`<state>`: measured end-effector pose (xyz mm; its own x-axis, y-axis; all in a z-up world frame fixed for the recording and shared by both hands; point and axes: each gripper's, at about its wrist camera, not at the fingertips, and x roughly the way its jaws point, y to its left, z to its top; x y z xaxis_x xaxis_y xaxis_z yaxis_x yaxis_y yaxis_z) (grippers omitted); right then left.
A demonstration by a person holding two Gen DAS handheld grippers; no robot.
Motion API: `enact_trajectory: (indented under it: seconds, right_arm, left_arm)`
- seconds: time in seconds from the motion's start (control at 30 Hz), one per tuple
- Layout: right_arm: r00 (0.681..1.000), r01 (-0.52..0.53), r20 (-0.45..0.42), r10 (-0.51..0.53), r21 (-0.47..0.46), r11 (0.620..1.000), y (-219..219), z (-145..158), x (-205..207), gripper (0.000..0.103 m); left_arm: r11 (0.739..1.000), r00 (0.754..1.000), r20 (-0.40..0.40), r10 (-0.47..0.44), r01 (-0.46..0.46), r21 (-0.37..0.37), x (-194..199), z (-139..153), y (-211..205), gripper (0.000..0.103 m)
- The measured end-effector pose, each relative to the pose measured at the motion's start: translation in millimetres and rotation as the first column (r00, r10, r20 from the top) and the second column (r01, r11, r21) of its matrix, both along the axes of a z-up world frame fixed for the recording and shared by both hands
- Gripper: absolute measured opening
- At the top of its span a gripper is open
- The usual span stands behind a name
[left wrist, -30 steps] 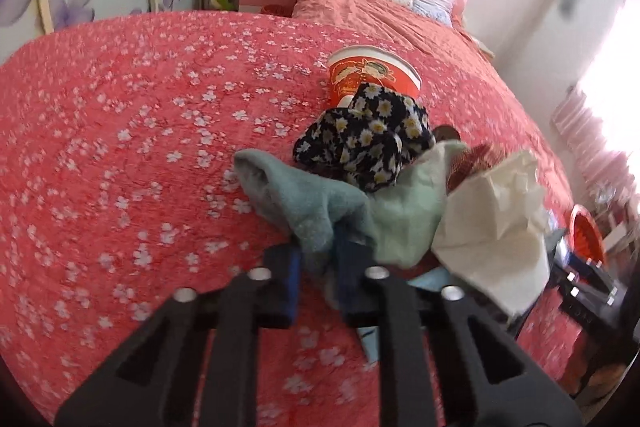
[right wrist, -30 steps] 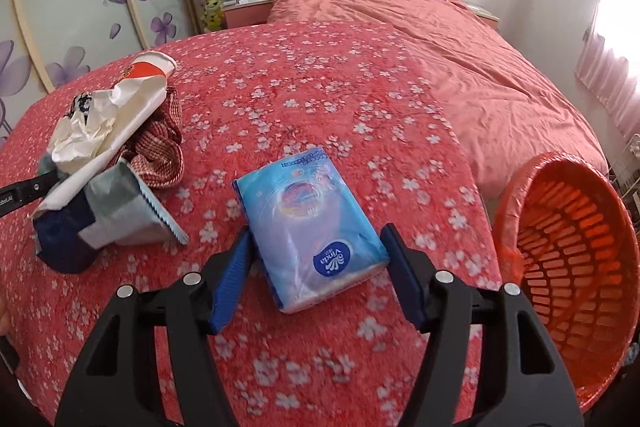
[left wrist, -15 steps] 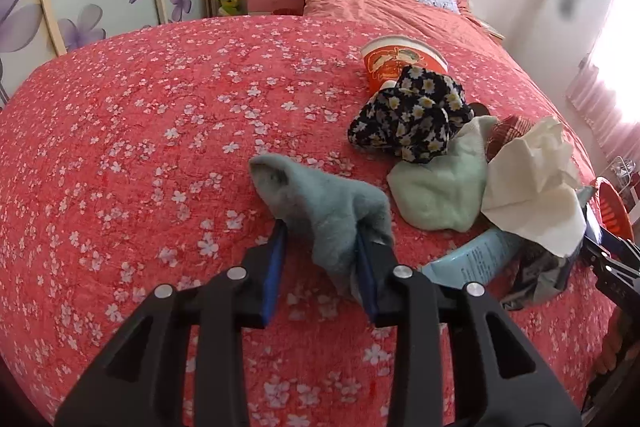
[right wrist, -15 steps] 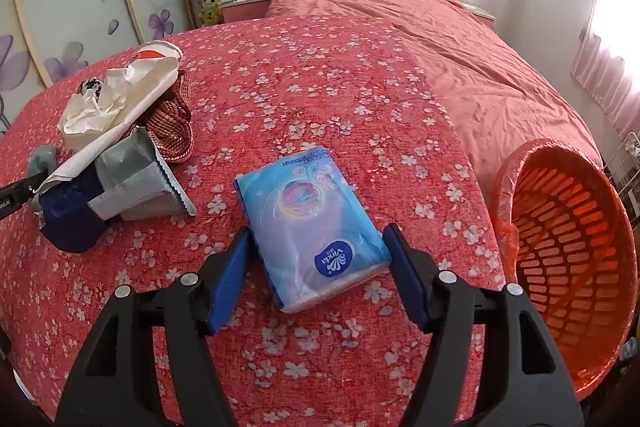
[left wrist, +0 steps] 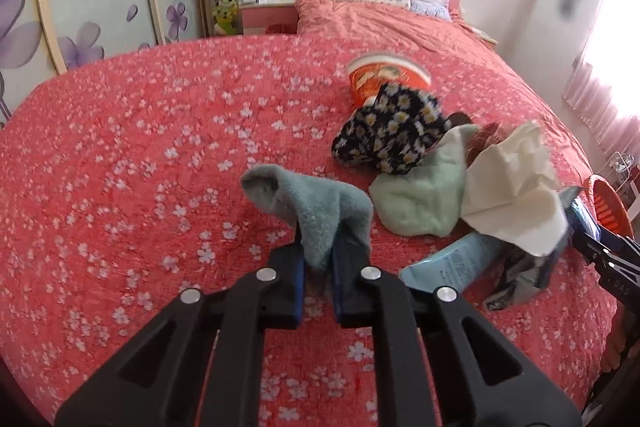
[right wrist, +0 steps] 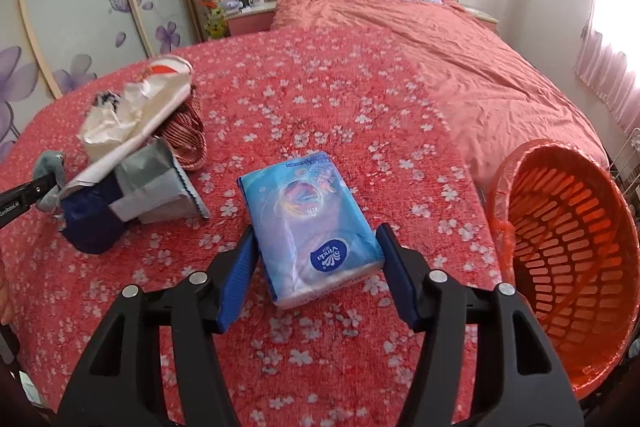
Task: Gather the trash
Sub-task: 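Carry the sock and tissue pack to the basket and release both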
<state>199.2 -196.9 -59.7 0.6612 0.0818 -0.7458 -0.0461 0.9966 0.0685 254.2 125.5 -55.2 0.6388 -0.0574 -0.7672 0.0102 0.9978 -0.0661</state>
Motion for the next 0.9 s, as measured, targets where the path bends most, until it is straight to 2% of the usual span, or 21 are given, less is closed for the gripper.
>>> enact_trajectory:
  seconds: [0.2,0.43,0.7,0.9]
  right_arm:
    - [0.998,0.017,0.06,-0.018,0.018,1.0,-8.9,22.2,-16.8,0.058]
    - [0.985,0.059,0.162,-0.063,0.032,0.998,-28.1,55.2,-48.6,0.058]
    - [0.946,0.137,0.294,-0.139,0.026,0.99,-53.7,87.6,-88.4,0.058]
    - [0.913,0.212,0.35,-0.208,0.028,0.977,-78.6,97.6,-107.5,0.058]
  left_arm:
    - [1.0,0.997,0.073,-0.03,0.03,0.007,-20.4,33.1,-12.1,0.011]
    - [0.994,0.983,0.15,-0.106,0.107,0.004,-45.1,72.4,-48.1,0.011]
    - [0.978,0.958,0.203,-0.204,0.208,0.003,-65.7,101.9,-100.7,0.011]
    - [0.957,0.931,0.229,-0.283,0.29,0.004,-74.1,113.1,-145.6,0.011]
